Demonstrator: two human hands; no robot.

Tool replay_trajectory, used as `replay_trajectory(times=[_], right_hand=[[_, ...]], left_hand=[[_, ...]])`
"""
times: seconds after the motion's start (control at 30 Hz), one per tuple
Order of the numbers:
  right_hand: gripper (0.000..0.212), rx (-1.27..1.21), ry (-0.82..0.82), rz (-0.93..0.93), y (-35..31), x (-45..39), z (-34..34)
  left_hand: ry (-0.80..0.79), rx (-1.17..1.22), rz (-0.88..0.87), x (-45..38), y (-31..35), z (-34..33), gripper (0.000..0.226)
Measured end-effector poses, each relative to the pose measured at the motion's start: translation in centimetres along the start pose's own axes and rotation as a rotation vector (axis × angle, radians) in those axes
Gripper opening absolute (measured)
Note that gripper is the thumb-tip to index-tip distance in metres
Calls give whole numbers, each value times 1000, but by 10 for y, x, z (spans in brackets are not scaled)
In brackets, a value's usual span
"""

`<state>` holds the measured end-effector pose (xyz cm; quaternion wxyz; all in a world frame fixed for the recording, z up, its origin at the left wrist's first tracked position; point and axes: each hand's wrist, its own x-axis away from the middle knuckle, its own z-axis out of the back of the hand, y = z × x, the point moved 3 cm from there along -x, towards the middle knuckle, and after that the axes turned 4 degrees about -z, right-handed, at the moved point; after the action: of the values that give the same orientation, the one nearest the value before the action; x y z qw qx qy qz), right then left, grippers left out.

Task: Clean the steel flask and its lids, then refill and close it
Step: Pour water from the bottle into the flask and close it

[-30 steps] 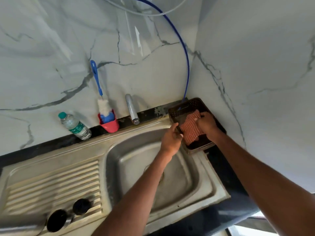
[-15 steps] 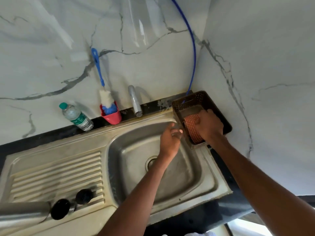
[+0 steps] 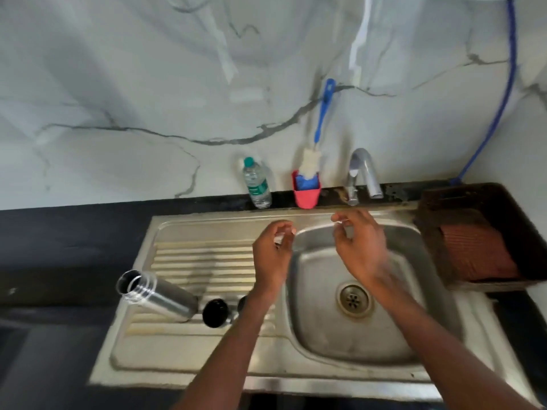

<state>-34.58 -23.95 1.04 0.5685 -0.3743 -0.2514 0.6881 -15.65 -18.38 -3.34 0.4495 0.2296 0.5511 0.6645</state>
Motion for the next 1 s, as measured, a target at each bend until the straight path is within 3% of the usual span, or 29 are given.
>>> replay_trajectory(times=[0.1,0.2,0.37,0.5,0.67,0.8,1.0], right_hand=[[19,-97,-145,-34,-25,-24,-56],[21,-113,-227,-79,-41,-54,-104],[53,-30,-324,-127,-55,-100,-168],[76,-14,-344,-167,-61,-125,-200],[61,-98,-438,-149,-63,-141,-228],[49,-119,-381,-145,-61,-142,-229],[55,-346,-398,-96,-52,-103,-196]], left_hand=[[80,-90,24,-52,-8,37,9],[73,-149,48,-99,-17,59,27],[37,-259,15,-155,-16,64,22],[-5,-323,42,-185,-15,57,44],[-96,-362,5,-210,-17,52,40],[-69,-413,2,-207,-15,52,41],[-25,-447,-104,-175,-3,60,33]])
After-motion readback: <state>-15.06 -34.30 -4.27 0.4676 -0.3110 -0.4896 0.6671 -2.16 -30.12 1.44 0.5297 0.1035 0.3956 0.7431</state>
